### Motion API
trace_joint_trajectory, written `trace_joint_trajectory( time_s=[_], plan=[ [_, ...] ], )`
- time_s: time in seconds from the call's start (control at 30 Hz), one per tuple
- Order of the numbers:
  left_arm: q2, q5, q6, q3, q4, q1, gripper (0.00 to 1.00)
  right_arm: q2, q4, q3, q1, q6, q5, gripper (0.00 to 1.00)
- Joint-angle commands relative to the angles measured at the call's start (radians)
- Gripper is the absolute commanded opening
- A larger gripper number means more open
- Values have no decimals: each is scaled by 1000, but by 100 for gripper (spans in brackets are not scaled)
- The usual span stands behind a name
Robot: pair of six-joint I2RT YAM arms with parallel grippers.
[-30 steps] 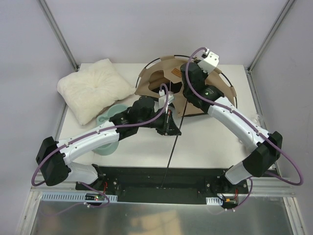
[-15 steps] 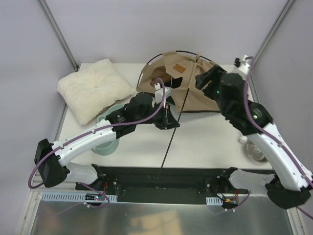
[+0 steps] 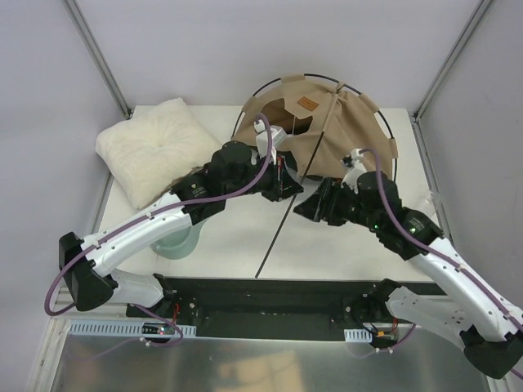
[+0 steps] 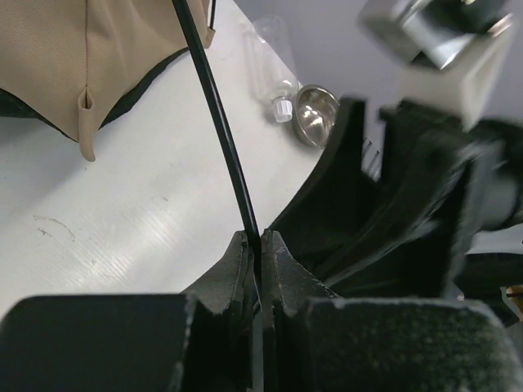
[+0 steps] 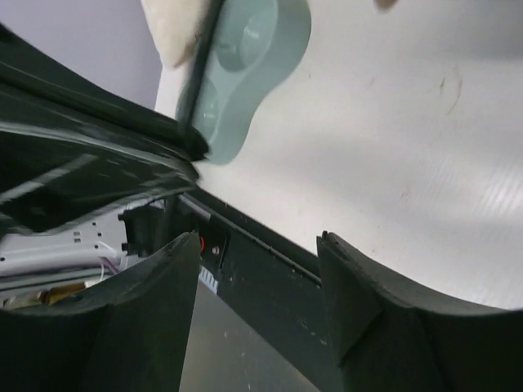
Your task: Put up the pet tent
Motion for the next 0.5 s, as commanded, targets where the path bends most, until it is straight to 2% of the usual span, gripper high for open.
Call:
trace_joint_trajectory(
  time_s=[0.0,0.2,0.4,0.47],
  plan=[
    [10,-35,42,62,89,-2,0,-5,275,-87,46,80,-149,64],
    [33,-61,39,78,128,-3,0,23,355,-105,140,78,-78,63],
    [39,-84,61,87,129,-3,0,-35,246,-87,157,72,41,61],
    [41,-92,62,88,129,-3,0,-59,264,-103,155,89,51,63]
  ],
)
